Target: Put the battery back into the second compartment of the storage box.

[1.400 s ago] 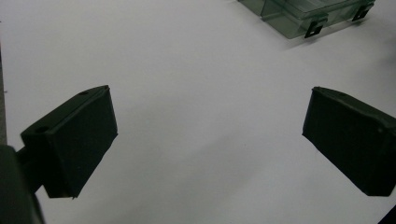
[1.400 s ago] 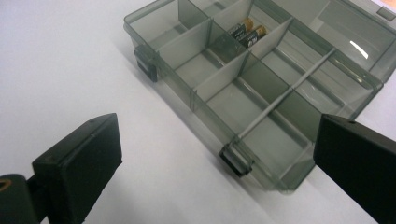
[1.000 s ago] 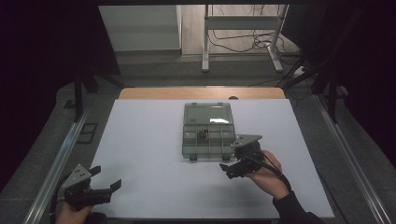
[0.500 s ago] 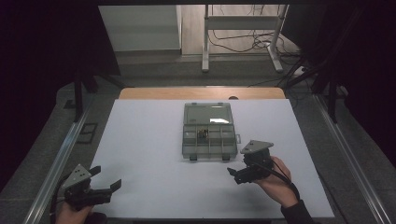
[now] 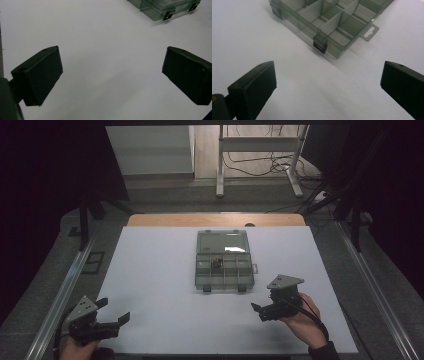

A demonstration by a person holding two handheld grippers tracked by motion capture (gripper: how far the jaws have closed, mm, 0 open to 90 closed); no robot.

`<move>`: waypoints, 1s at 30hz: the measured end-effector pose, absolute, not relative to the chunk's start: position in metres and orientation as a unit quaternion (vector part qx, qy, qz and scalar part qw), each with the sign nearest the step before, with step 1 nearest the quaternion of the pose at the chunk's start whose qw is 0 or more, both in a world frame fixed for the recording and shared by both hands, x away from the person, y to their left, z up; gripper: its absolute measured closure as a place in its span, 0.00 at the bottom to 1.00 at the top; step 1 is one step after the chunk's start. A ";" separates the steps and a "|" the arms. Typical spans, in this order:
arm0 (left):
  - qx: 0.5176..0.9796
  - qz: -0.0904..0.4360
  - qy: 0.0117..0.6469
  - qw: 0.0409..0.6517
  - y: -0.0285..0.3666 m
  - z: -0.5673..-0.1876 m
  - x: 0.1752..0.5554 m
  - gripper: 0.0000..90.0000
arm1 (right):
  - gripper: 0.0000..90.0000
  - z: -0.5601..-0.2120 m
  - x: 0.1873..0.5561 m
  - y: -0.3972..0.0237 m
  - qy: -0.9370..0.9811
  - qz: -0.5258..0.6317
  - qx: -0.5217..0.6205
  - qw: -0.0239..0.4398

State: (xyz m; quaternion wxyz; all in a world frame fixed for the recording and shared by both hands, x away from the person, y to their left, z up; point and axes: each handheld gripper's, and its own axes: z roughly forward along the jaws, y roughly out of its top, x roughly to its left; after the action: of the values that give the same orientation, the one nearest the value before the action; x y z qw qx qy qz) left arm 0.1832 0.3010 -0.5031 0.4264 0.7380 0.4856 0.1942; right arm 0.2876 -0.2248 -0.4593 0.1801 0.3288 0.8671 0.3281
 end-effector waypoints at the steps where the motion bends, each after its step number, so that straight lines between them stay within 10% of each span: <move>1: 0.738 0.194 0.486 0.426 0.301 -0.503 0.183 0.04 | 0.01 -0.459 0.287 -0.226 0.867 0.327 0.329 0.181; 30: 0.738 0.195 0.486 0.426 0.301 -0.503 0.183 0.04 | 0.00 -0.460 0.270 -0.267 0.851 0.326 0.367 0.186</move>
State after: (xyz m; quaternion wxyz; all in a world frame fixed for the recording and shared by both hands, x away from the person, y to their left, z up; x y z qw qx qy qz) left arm 0.1832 0.3009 -0.5031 0.4258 0.7377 0.4864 0.1947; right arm 0.2699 -0.2673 -0.4603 0.1864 0.3665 0.8514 0.3256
